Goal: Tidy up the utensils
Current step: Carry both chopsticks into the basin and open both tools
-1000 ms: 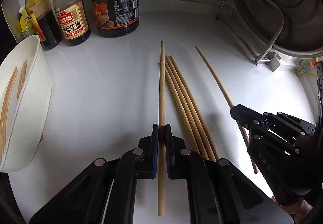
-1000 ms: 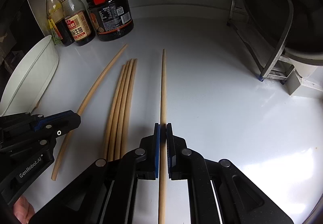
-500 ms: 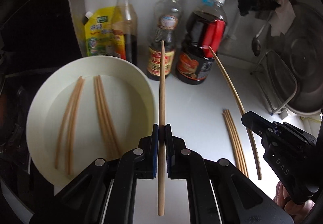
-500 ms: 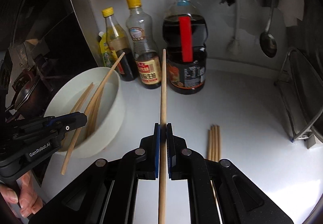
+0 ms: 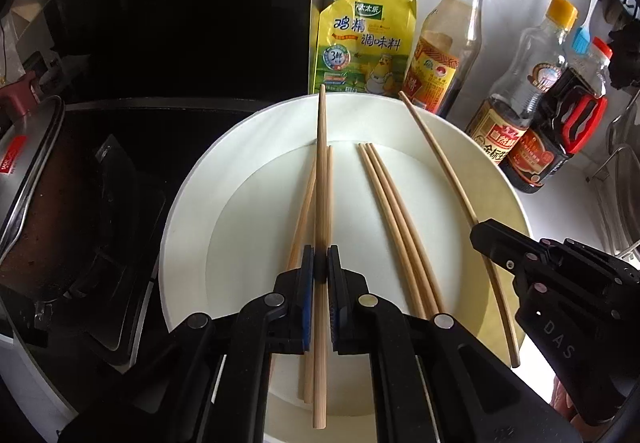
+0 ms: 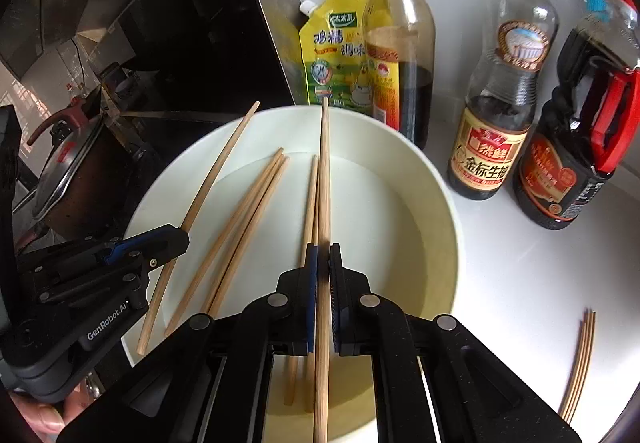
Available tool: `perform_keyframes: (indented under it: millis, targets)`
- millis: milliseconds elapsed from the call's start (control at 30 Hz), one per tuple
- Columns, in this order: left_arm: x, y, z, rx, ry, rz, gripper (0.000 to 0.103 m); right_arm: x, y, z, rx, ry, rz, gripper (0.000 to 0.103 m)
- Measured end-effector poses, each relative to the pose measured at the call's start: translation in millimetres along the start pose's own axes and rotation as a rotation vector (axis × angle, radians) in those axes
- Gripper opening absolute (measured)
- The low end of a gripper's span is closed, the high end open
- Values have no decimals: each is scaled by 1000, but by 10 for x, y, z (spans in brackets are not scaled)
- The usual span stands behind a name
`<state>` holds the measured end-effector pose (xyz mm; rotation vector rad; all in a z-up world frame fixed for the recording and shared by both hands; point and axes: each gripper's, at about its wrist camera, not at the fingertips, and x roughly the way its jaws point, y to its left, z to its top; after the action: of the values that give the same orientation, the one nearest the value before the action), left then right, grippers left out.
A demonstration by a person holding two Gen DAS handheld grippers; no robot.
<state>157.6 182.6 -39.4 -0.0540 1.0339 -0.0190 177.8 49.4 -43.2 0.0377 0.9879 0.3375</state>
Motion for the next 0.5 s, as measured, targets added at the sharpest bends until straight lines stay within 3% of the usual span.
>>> perform_keyframes:
  millis: [167,400,500]
  targets:
    - [205,17,-29,10,51,-27,7,310,48,-36,29,66,-9,6]
    - [355,28,-72,3,99,-54,7,432,3,-116,50,109,-27,6]
    - [349,59,-71,-13,96,-60,15,407,-28,-127,53,105,-38,6]
